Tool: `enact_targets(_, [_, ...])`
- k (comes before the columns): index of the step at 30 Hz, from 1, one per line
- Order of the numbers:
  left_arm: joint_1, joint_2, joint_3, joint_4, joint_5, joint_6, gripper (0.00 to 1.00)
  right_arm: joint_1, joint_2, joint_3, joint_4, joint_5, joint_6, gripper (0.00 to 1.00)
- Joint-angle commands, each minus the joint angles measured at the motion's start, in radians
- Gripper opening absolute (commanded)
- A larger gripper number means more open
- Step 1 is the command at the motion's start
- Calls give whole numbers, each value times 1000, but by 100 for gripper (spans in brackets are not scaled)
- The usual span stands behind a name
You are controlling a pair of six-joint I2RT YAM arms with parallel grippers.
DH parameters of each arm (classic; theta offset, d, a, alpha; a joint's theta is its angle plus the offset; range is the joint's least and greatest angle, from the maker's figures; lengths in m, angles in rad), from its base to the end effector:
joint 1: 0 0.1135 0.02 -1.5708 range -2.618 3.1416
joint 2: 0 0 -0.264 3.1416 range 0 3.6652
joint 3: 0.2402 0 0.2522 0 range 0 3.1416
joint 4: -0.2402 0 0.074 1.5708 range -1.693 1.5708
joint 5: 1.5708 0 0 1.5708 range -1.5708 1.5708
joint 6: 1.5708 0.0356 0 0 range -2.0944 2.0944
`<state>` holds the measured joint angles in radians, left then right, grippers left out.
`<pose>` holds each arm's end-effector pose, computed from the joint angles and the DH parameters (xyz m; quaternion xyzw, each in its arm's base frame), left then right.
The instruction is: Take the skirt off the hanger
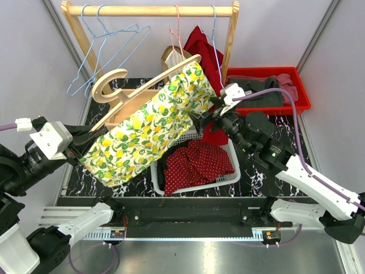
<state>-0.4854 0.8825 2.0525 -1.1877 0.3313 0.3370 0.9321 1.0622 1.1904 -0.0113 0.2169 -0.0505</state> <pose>-0.0052 -0.0104 0.5644 0.3872 0.5987 -0.1685 0.6806 0.1461 0.1839 0.4476 -0.2404 0.6207 0.2519 0.7025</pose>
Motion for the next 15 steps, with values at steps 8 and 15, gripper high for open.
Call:
enact_targets(8, [-2,-13,46,82,45,13,0,-108,-67,-38,45,24,-45,100])
enact_targets(15, [-2,-10,46,82,46,10,0,-125,-2,-35,80,-122,101,98])
